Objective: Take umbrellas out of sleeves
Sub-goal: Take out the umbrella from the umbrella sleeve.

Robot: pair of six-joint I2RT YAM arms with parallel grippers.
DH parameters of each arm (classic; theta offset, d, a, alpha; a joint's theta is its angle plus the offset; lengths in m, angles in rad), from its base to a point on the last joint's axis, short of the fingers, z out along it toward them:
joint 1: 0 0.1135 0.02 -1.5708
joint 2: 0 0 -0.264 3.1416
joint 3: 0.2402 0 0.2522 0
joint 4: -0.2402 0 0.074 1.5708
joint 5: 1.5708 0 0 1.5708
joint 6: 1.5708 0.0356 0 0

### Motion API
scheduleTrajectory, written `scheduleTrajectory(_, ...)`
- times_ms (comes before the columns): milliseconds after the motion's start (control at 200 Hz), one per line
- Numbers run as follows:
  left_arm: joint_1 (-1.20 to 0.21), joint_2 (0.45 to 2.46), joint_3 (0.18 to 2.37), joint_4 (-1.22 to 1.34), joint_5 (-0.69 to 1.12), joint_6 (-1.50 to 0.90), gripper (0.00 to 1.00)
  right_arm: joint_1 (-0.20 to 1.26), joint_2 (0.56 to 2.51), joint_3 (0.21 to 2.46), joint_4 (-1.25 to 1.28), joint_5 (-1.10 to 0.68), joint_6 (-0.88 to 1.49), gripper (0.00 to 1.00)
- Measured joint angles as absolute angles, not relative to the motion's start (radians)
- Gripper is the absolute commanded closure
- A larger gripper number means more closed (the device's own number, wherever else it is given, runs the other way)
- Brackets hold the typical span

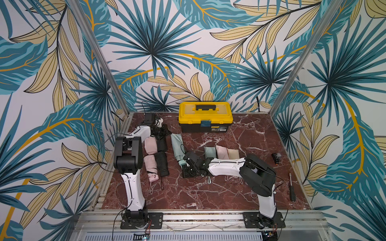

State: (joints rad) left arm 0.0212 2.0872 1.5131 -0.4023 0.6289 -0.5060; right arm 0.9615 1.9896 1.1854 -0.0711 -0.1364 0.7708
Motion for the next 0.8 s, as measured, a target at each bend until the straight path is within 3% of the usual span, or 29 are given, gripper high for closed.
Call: scheduleTrajectory(801,0.020,2.087,1.513,-0.450,0.652,-0.506,1.00,0.997,1.890,1.026,0.014,-0.100,0.840,1.00)
